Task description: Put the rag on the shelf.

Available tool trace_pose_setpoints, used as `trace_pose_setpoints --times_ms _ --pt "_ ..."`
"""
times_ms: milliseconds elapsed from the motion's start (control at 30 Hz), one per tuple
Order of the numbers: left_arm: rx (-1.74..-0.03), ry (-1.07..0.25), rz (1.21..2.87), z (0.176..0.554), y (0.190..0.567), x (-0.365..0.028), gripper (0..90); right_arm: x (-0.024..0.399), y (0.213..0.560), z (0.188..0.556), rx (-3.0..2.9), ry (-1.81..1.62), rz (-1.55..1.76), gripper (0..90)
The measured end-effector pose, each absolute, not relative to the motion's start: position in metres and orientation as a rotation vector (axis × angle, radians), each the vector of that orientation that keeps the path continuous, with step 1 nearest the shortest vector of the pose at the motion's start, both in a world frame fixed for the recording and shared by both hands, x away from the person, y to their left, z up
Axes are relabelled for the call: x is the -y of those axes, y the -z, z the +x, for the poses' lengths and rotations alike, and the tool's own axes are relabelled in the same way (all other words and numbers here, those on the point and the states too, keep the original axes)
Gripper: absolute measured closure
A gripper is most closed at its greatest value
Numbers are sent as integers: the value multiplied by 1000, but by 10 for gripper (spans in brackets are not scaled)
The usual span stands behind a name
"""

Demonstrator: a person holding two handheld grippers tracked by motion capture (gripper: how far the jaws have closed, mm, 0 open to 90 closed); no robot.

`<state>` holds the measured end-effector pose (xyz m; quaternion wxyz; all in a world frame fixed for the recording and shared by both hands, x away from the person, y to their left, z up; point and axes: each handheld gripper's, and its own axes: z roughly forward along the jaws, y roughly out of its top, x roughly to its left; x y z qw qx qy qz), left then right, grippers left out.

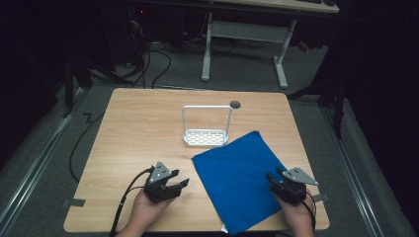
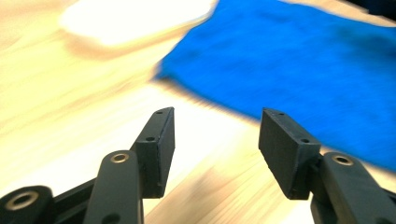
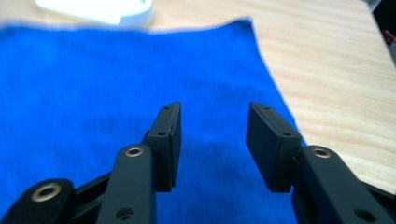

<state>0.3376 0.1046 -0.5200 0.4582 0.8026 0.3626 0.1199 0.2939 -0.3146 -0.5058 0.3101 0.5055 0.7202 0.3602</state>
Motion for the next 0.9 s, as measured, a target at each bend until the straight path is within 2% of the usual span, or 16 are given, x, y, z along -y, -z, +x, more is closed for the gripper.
trace_pose_setpoints --times_ms 67,133,333,633,733,800,900 --pt "-916 -328 1983 343 522 -110 453 317 509 295 -1915 -928 1358 564" --pt "-956 -295 1969 349 524 -112 454 319 508 298 -1912 -948 1371 565" --pt "-953 -331 2013 352 528 -109 437 321 509 300 -1926 -965 1360 529" --pt "-915 -317 2024 347 525 -98 478 330 508 298 -1913 -996 1370 534" --pt "-873 -293 2041 344 522 -89 522 333 506 294 -1896 -996 1359 553" --pt "-831 -276 2052 341 520 -79 599 336 507 292 -1892 -989 1355 557" --pt "-782 -260 2059 337 517 -68 667 341 507 286 -1885 -986 1367 567"
